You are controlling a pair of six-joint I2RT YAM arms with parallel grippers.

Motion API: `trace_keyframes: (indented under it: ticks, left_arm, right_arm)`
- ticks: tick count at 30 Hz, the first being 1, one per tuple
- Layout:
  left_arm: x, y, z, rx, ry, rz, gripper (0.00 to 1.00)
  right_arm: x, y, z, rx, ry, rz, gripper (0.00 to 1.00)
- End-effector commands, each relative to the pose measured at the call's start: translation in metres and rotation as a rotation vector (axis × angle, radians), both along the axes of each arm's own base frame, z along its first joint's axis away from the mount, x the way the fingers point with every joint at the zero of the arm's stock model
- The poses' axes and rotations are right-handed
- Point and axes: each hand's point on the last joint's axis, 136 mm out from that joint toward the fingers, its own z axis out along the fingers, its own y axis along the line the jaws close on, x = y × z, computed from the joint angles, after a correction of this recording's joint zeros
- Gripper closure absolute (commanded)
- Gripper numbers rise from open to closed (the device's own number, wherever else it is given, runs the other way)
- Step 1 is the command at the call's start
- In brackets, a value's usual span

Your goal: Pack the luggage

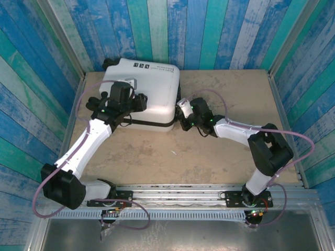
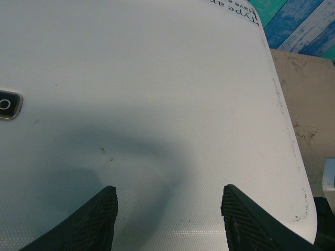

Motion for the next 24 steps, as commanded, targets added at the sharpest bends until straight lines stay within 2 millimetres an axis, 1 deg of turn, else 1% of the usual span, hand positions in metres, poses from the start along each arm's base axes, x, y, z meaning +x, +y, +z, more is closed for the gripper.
trace_keyframes:
  ticks: [1,3,4,5,14,17,22,24]
  left_arm:
    - [0.002,0.002,-0.018,0.036,0.050,0.005,0.44]
    - [0.001,0.002,-0.024,0.040,0.065,0.006,0.44]
    - [0.000,0.002,-0.026,0.042,0.071,0.007,0.45]
    - [0.000,0.002,-0.030,0.041,0.080,0.008,0.45]
    - [-0.006,0.005,-0.055,0.069,0.141,0.013,0.49]
    - [-0.008,0.007,-0.066,0.088,0.170,0.015,0.49]
    - [-0.013,0.013,-0.091,0.136,0.242,0.032,0.52]
    - [-0.015,0.015,-0.097,0.145,0.258,0.037,0.53]
  right_arm:
    - [0.019,-0.003,0.007,0.042,0.001,-0.082,1.00]
    - [0.019,-0.001,0.007,0.060,0.025,-0.090,1.00]
    - [0.026,-0.009,0.007,0.073,0.036,-0.114,1.00]
    - [0.027,-0.011,0.007,0.083,0.044,-0.122,1.00]
    - [0.033,-0.012,0.013,0.104,0.058,-0.122,1.00]
    - [0.037,-0.014,0.013,0.109,0.079,-0.119,1.00]
    - [0.043,-0.013,0.011,0.096,0.100,-0.086,1.00]
    - [0.047,-0.013,0.010,0.091,0.115,-0.079,1.00]
